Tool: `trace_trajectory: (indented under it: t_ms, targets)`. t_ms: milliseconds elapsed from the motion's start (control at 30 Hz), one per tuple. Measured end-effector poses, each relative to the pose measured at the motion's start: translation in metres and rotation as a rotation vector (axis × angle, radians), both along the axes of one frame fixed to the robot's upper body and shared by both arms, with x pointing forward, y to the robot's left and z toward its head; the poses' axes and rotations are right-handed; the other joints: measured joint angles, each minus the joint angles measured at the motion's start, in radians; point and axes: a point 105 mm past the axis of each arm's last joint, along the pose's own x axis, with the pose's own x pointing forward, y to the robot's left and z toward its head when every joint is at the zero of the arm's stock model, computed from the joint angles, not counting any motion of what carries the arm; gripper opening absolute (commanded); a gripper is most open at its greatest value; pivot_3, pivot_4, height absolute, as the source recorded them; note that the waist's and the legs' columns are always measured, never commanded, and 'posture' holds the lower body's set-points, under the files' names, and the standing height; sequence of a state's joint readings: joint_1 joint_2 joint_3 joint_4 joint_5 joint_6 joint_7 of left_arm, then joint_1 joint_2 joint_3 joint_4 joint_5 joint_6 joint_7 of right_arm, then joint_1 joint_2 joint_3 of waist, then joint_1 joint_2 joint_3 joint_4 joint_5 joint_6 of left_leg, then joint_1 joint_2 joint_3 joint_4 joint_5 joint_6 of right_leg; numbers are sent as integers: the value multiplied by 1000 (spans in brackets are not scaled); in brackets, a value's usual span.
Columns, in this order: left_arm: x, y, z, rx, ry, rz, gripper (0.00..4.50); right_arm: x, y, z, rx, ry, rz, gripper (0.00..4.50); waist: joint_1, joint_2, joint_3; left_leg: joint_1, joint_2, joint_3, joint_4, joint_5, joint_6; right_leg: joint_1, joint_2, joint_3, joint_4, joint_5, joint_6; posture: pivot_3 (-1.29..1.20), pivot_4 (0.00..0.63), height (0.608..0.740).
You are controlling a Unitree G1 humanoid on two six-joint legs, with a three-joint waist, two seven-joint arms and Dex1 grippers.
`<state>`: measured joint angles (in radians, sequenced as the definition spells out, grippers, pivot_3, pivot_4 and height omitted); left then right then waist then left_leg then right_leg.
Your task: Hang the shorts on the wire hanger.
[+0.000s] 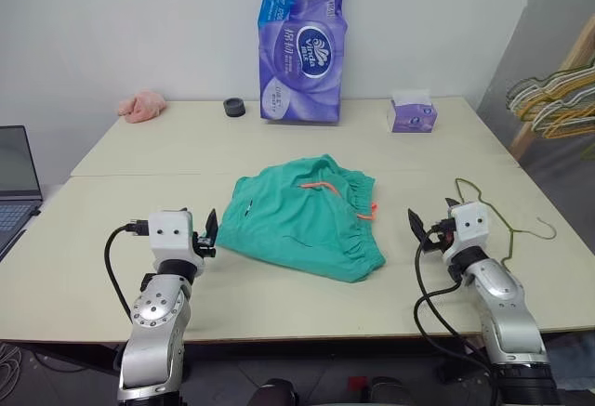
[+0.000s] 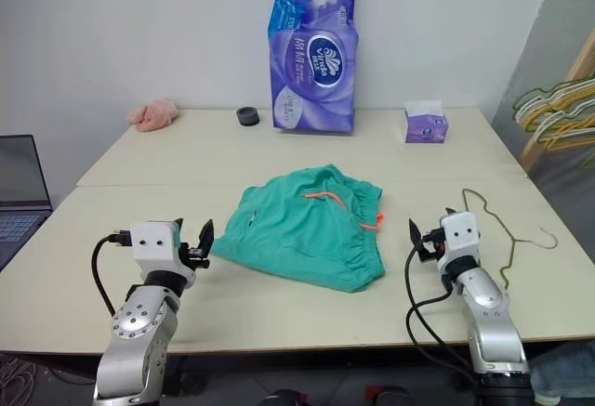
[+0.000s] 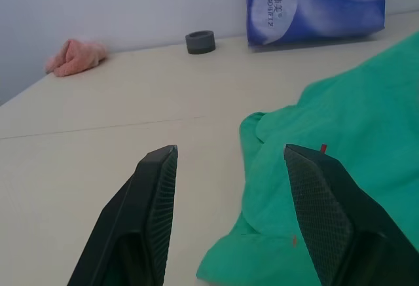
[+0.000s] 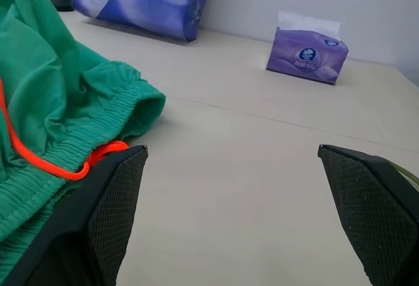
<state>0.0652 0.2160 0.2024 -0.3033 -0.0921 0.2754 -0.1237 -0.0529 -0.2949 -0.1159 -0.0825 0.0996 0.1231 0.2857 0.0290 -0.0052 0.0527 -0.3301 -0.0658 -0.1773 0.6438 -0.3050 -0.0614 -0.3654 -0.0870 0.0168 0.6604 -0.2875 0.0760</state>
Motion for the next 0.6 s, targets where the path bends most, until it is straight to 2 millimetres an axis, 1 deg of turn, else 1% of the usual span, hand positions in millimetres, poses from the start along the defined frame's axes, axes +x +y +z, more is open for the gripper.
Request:
trace_trajectory:
  t_ms: [167,467,533,600]
  targets:
    - [1,-2,4,42,-12,-30,2721,0,-1,0,0,-1,-3,4461,-1,0,0,0,3,3,0,0,0,-1,2,1,0,0,-1,84,0,740]
    - [1,-4,0,41,0,-39,2721,0,-1,0,-4,-1,-1,4461,-2,0,0,0,5,7,0,0,0,-3,3,3,0,1,-1,81,0,740]
    - [-1,-6,-2,18,4,-68,3074,0,-1,1,-7,-1,3,4500,-2,0,0,0,5,7,0,0,0,-3,3,4,0,1,-1,72,0,740]
    - [-5,-11,-5,-18,5,-116,3574,0,-2,0,-21,-2,12,4500,-3,0,0,0,5,8,0,0,0,-3,3,4,0,1,-1,64,0,740]
